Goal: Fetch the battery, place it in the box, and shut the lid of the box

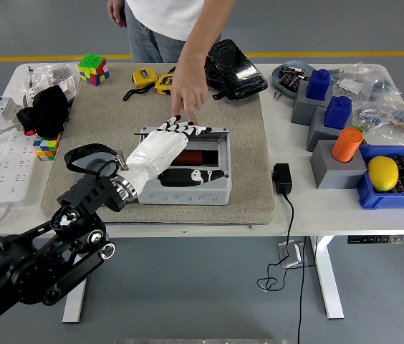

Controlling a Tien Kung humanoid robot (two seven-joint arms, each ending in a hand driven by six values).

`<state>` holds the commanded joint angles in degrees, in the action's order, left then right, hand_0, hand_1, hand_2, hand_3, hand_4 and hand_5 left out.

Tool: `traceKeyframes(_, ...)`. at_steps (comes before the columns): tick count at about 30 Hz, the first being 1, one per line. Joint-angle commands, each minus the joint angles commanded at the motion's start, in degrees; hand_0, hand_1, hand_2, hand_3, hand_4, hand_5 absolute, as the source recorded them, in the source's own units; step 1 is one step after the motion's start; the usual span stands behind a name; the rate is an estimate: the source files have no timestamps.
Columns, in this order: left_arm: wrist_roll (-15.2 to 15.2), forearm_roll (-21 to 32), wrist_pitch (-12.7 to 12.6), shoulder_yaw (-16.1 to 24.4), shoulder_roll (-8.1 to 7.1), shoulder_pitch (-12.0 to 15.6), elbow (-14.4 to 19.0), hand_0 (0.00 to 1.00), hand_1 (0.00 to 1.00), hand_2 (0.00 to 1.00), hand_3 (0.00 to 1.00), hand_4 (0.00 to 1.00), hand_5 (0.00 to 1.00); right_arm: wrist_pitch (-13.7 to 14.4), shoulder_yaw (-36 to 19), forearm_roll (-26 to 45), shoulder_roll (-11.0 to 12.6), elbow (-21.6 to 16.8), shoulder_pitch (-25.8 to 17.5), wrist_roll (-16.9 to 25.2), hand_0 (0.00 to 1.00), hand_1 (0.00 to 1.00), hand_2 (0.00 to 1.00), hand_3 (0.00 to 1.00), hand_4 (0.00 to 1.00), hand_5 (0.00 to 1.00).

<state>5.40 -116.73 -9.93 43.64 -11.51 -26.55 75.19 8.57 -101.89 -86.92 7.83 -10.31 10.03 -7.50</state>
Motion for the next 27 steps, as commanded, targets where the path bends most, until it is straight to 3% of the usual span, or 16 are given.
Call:
traceKeyframes(6,-0.23,0.69,-0.09,-0.20,-0.75,1.54,0.44,0.947,0.952,0.911,0.909,0.998,0.998,0.00,0.13,0.22,0.03,0.00,0.00,0.04,0.846,0.821,0.781,0.810,0.998,0.998)
traceKeyframes(15,-2.27,-0.31,-4.16,2.40,-0.61,0.88,0.40,0.956,0.962,0.918,0.910,0.998,0.998,0.00,0.22,0.33,-0.04,0.00,0.23,0.00,0.846,0.822,0.781,0.809,0.998,0.998)
traceKeyframes(20,-4.24,-0.59,-6.23,7.00,0.30,1.00,0.23,0.956,0.959,0.916,0.908,0.998,0.998,0.02,0.24,0.34,-0.15,0.00,0.31,0.01,0.847,0.821,0.781,0.809,0.998,0.998)
traceKeyframes(25,-7.67,4.04,-7.24,13.22,1.34,1.97,0.23,0.956,0.959,0.916,0.908,0.998,0.998,-0.03,-0.02,0.15,-0.43,0.00,0.33,-0.04,0.847,0.821,0.781,0.809,0.998,0.998)
traceKeyframes(27,-10.15,8.40,-7.56,15.75,1.49,2.58,0.33,0.962,0.963,0.929,0.909,0.998,0.998,-0.06,0.16,0.39,-0.50,0.00,0.44,0.02,0.846,0.821,0.781,0.809,0.998,0.998)
